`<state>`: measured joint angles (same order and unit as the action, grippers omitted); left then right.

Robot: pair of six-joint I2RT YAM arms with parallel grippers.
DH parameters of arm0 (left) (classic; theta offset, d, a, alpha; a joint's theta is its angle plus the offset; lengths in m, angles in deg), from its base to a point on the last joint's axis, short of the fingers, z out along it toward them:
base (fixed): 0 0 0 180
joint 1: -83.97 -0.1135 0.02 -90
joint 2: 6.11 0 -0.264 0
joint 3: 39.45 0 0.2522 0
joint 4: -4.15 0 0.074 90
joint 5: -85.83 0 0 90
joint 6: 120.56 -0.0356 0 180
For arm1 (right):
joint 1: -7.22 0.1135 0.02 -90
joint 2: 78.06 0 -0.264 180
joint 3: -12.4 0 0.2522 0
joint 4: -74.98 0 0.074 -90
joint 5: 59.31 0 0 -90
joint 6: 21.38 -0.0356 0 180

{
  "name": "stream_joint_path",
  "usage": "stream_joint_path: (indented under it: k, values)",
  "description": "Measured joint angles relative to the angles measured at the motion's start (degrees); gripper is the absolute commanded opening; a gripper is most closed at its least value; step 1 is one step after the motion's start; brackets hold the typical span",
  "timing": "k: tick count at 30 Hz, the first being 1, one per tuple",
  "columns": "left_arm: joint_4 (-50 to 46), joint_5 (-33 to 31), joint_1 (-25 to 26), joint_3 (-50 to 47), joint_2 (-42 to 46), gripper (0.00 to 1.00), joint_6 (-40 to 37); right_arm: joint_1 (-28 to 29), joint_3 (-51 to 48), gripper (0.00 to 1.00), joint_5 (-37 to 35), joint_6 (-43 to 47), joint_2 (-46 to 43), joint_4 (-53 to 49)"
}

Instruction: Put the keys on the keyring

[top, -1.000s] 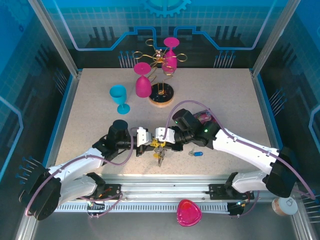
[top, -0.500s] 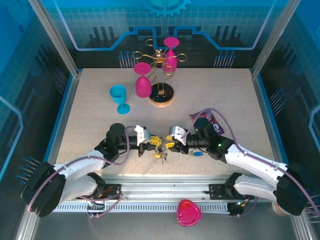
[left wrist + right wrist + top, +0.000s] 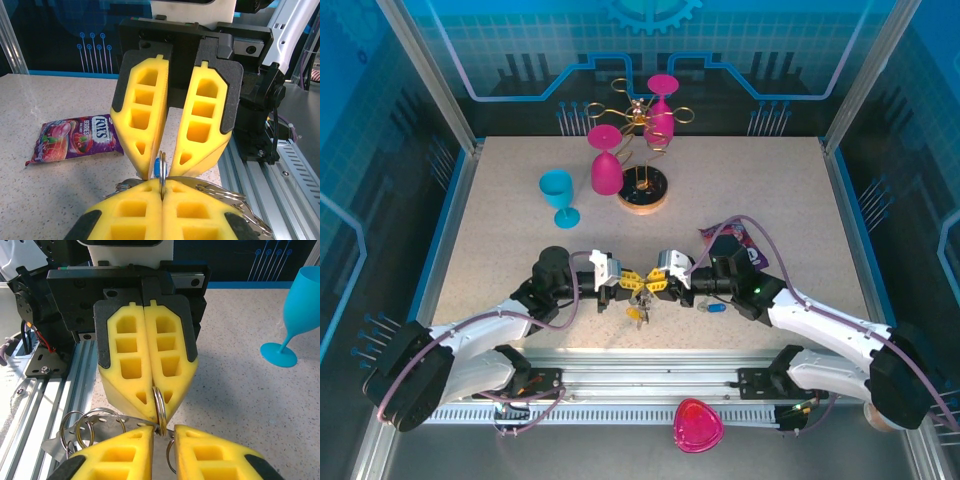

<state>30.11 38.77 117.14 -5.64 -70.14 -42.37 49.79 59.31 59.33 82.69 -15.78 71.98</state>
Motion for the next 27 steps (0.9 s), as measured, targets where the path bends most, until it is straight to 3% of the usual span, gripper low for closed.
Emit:
stream_joint_path:
  k: [13,27]
  values:
    - [-0.61,0.0,0.13,0.0,-0.02,0.0,-0.59,-0.07,-1.03,0.26,-3.72,1.7,-3.34,-1.57]
    - [-0.92,0.07,0.39,0.0,-0.44,0.0,-0.72,-0.26,-0.94,0.21,0.09,1.46,-0.28,0.04]
